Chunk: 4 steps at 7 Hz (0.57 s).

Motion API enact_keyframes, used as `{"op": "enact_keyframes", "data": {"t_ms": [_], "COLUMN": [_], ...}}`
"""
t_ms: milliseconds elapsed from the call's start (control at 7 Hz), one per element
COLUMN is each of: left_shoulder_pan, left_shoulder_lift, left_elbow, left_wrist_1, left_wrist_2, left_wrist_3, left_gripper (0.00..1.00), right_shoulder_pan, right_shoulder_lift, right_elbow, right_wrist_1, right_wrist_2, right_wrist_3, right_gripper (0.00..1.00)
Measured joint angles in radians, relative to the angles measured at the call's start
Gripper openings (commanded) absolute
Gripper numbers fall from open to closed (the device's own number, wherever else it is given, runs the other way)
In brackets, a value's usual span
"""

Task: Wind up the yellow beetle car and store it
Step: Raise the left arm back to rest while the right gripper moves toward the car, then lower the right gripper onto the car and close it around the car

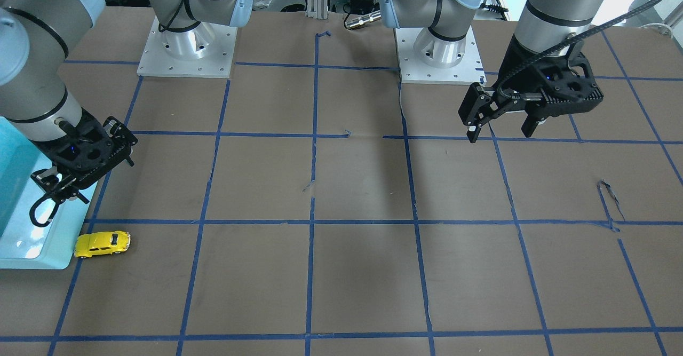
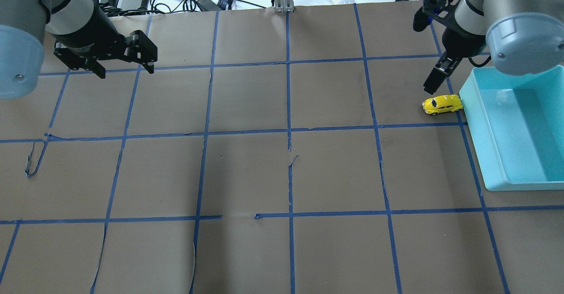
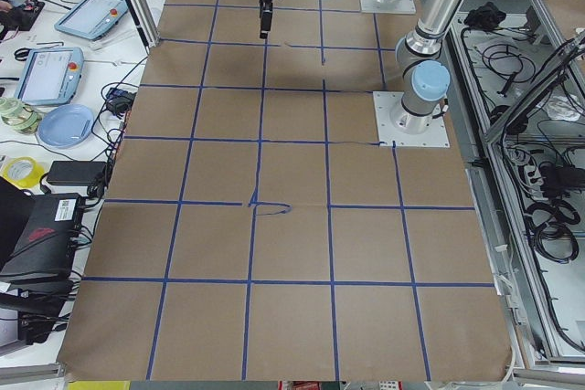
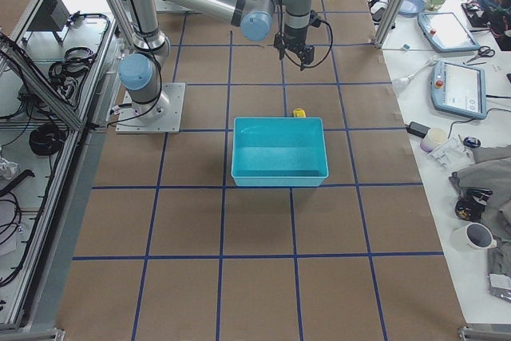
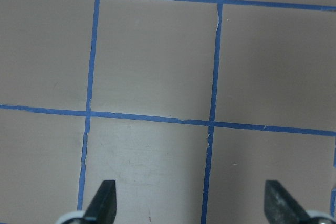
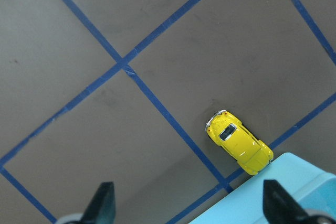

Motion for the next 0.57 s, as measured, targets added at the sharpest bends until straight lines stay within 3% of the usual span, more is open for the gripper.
{"op": "enact_keyframes", "data": {"t_ms": [571], "left_shoulder_pan": [0.002], "left_shoulder_lift": [0.005], "left_elbow": [0.001], "left_wrist_1": [0.007], "left_wrist_2": [0.0], "left_wrist_3": [-0.002], "left_gripper": [1.0], "right_shoulder_pan": [-0.055], "right_shoulder_lift": [0.173], "right_elbow": [0.008], "right_wrist_1": [-0.207], "right_wrist_2": [-0.02], "right_wrist_3": [-0.381], "right_gripper": [1.0]}}
